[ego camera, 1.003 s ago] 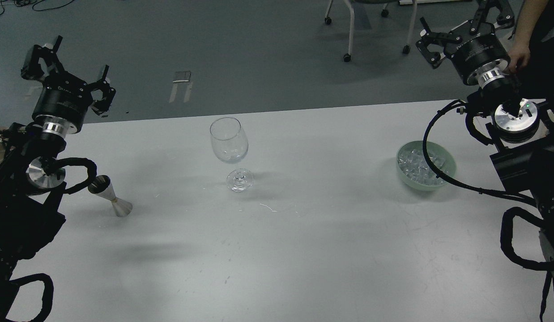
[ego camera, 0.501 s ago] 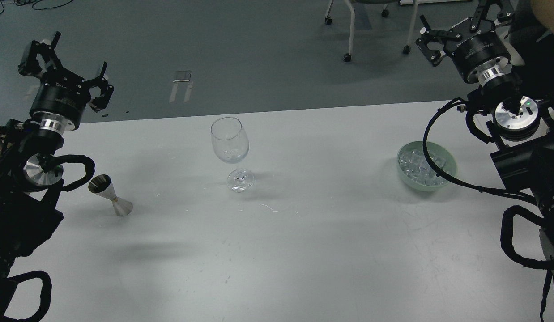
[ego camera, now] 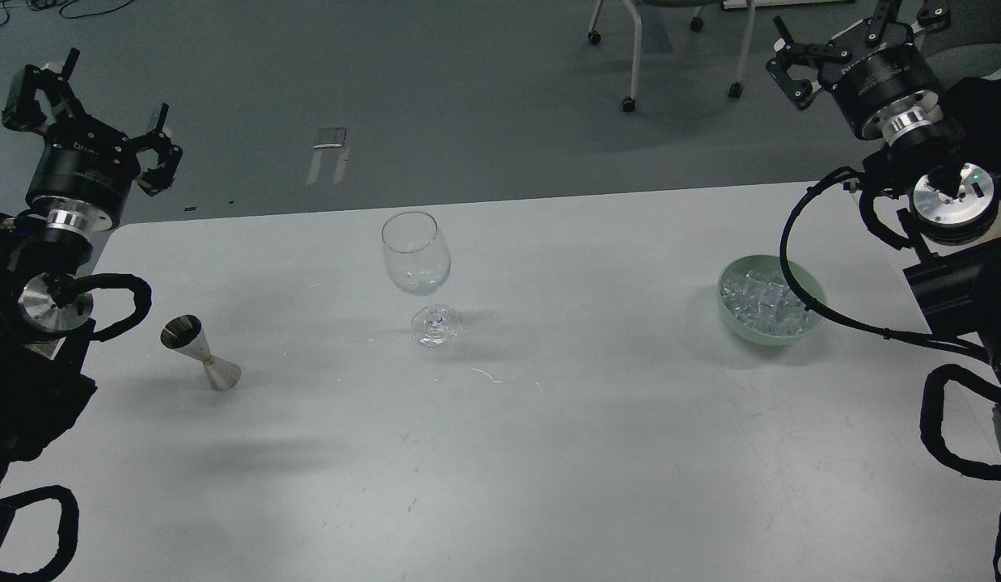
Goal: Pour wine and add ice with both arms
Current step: 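Lower the left gripper toward the metal jigger on the table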
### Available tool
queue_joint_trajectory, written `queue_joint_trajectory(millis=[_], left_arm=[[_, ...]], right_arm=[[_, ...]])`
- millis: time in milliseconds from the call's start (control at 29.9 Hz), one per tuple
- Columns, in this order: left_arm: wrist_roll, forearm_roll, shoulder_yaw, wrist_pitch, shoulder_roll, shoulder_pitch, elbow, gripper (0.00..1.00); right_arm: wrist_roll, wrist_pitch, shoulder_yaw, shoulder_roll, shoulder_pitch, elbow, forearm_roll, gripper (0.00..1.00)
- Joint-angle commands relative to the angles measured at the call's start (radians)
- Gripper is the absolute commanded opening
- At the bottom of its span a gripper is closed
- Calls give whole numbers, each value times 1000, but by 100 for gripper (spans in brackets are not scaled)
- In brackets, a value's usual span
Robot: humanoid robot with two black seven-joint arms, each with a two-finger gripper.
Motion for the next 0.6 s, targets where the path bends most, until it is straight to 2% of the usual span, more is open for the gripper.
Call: queue_joint_trajectory(millis=[0, 568], left_arm=[[3, -58, 5, 0, -10, 1, 17, 98], [2, -58, 6, 0, -11, -13, 2, 98]], right_arm=[[1, 0, -1, -15, 0, -2, 0, 100], [7, 0, -1, -21, -5, -1, -1, 100]])
